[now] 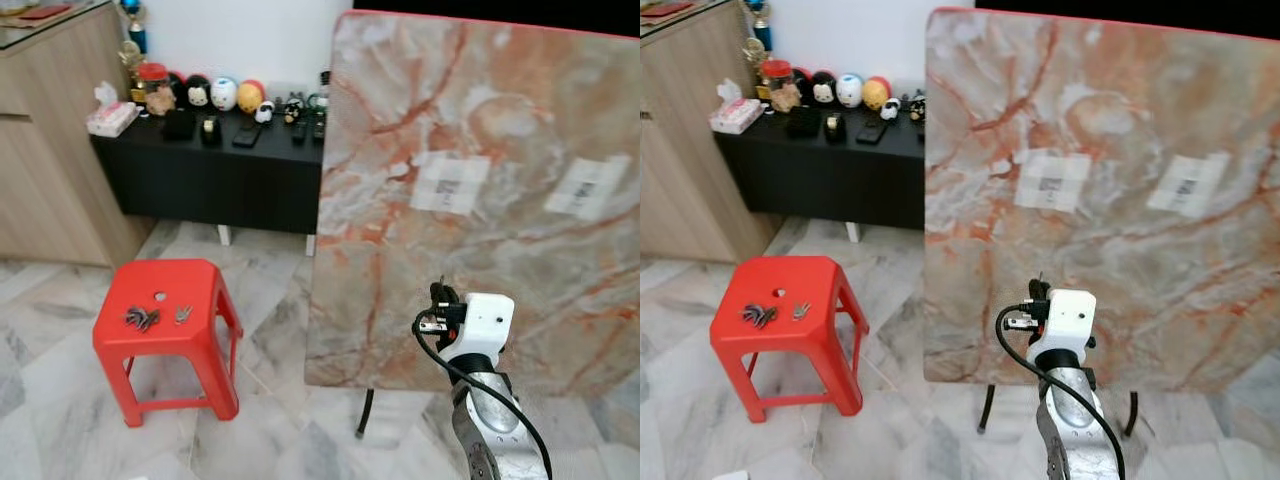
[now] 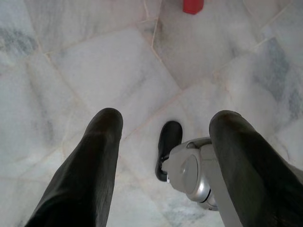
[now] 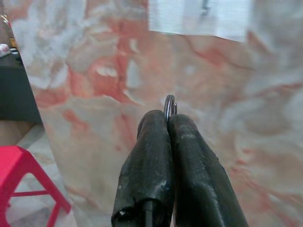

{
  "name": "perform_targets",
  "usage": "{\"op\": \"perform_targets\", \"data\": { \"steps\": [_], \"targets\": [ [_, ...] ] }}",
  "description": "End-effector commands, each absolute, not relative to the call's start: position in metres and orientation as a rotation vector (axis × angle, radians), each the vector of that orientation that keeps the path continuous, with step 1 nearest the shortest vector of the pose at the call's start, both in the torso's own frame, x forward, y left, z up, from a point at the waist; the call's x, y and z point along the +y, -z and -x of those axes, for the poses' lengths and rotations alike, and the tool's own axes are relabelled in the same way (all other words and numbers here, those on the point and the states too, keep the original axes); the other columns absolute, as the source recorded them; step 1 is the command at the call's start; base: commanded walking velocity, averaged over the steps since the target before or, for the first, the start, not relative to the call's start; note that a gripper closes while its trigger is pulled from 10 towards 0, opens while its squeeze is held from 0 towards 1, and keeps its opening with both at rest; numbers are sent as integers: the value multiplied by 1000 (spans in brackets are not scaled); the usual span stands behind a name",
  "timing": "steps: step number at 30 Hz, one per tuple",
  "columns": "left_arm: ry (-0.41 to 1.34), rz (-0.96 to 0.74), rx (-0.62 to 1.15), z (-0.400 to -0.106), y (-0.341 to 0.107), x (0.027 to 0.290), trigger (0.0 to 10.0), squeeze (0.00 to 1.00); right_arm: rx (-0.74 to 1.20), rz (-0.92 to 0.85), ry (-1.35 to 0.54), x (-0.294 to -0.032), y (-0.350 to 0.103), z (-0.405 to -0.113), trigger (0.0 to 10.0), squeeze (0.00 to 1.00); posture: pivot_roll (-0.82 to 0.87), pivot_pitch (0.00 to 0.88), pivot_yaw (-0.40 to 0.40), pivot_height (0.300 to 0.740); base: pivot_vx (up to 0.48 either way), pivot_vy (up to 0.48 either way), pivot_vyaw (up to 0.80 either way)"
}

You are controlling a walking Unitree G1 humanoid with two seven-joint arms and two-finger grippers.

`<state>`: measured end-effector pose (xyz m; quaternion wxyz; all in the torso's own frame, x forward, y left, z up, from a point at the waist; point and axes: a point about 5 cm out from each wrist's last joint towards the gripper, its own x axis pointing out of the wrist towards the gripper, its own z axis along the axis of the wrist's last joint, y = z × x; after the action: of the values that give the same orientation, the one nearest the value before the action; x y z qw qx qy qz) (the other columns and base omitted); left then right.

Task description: Hang keys on a hook

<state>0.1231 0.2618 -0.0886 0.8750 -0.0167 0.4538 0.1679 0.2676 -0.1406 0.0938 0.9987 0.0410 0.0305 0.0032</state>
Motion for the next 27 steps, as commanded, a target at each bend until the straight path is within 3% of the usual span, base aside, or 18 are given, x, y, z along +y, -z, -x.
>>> {"op": "perform_targets", "data": {
  "steps": [1, 4, 13, 20, 27],
  "targets": [
    [-334, 35, 959, -122, 91, 256, 10000, 0, 55, -74, 0, -144, -97, -268, 10000, 0, 52, 0, -91, 740, 356, 0, 0],
    [-336, 40, 959, -121, 91, 256, 10000, 0, 60, -78, 5, -143, -95, -268, 10000, 0, 55, 0, -94, 740, 352, 0, 0],
    [-332, 44, 960, -117, 93, 253, 10000, 0, 59, -77, 81, -149, -96, -267, 10000, 0, 54, 0, -100, 740, 0, 0, 0],
    [-333, 52, 947, -121, 93, 249, 10000, 0, 13, -14, 217, -165, -103, -265, 10000, 0, 58, 0, -108, 740, 0, 0, 0],
    [-338, 57, 939, -122, 92, 249, 10000, 0, -40, 113, 225, -164, -112, -266, 10000, 0, 63, 0, -110, 740, 0, 0, 0]
  ]
}}
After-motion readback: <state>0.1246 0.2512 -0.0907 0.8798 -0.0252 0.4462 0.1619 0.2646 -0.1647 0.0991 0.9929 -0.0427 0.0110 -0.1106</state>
